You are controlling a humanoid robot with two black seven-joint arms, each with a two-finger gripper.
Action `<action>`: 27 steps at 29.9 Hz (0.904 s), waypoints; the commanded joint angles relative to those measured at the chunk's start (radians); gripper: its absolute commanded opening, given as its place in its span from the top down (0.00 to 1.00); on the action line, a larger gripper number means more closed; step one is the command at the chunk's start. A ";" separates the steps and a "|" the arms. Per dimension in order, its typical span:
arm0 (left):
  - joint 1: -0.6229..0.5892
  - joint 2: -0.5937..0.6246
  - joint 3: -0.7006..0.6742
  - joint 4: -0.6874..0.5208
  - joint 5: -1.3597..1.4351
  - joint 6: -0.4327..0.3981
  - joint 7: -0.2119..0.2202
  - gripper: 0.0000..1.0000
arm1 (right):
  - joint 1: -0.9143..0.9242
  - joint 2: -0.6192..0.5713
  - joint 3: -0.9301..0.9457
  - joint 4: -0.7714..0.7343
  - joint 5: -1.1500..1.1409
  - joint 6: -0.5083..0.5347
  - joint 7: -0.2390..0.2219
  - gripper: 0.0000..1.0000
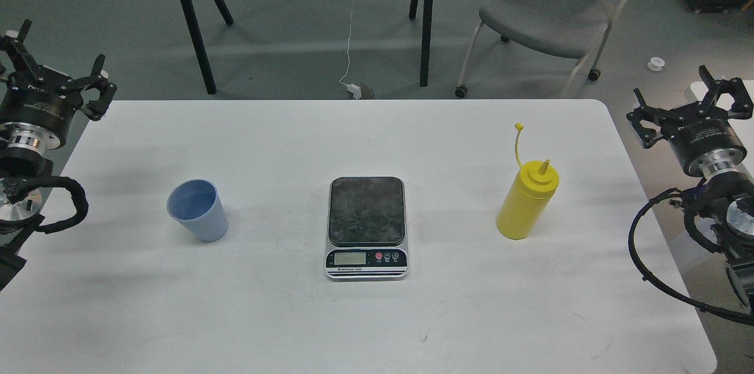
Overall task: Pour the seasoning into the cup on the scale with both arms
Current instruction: 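Raise the left gripper and open it above the table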
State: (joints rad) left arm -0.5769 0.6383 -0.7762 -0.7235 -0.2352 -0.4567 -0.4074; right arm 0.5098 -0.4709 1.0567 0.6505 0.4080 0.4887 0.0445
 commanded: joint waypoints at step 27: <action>0.008 0.297 0.015 -0.344 0.690 -0.032 -0.011 0.01 | -0.023 -0.072 0.019 0.066 0.000 0.000 0.006 0.00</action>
State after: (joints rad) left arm -0.5577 0.9030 -0.7581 -1.0196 0.3000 -0.4891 -0.4137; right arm 0.4891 -0.5387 1.0741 0.7010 0.4080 0.4887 0.0506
